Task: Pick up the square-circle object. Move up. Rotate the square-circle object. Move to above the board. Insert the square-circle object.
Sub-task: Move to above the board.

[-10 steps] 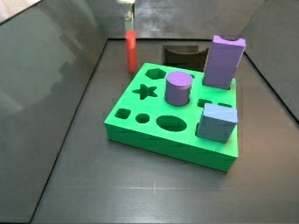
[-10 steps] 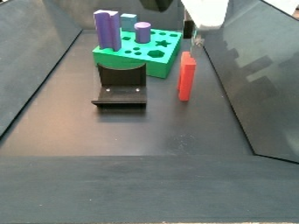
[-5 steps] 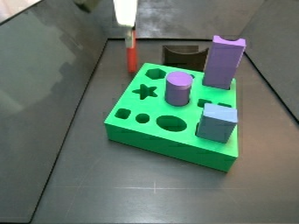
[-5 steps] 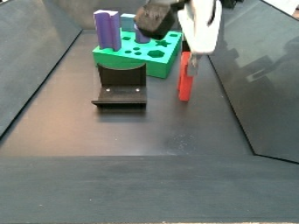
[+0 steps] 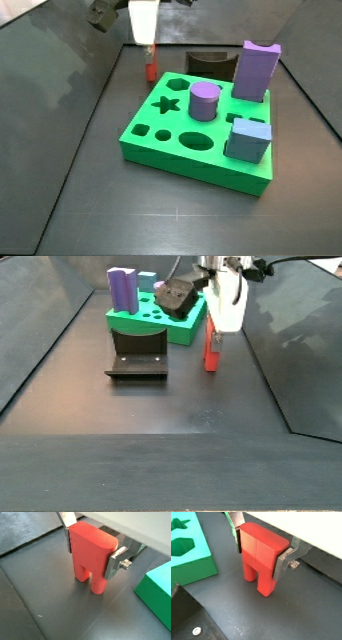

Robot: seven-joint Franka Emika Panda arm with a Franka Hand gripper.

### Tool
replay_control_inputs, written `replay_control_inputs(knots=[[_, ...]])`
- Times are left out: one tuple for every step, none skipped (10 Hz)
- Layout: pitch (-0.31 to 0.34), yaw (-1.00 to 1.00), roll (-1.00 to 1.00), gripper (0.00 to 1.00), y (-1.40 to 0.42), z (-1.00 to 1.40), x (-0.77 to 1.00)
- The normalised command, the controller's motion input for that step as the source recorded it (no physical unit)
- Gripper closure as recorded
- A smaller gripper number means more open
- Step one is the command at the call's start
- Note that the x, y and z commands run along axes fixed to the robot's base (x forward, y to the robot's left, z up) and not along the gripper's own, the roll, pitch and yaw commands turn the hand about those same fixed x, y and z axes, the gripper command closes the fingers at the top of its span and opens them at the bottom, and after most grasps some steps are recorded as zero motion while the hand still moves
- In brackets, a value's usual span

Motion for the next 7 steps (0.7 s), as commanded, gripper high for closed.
replay_control_inputs(knots=[[-0.267, -0.06, -0.14, 1.0, 0.03, 1.0, 0.17], [-0.176, -0.06, -0.14, 1.0, 0.03, 1.0, 0.14], [-0.103, -0.06, -0.13, 1.0, 0.03, 1.0, 0.14], [-0.013, -0.06, -0.12, 1.0, 0.04, 1.0, 0.13], [0.013, -0.06, -0.11, 1.0, 0.04, 1.0, 0.12], [0.056, -0.06, -0.1, 1.0, 0.04, 1.0, 0.12], [0.076, -0.06, -0.08, 1.0, 0.05, 1.0, 0.11]])
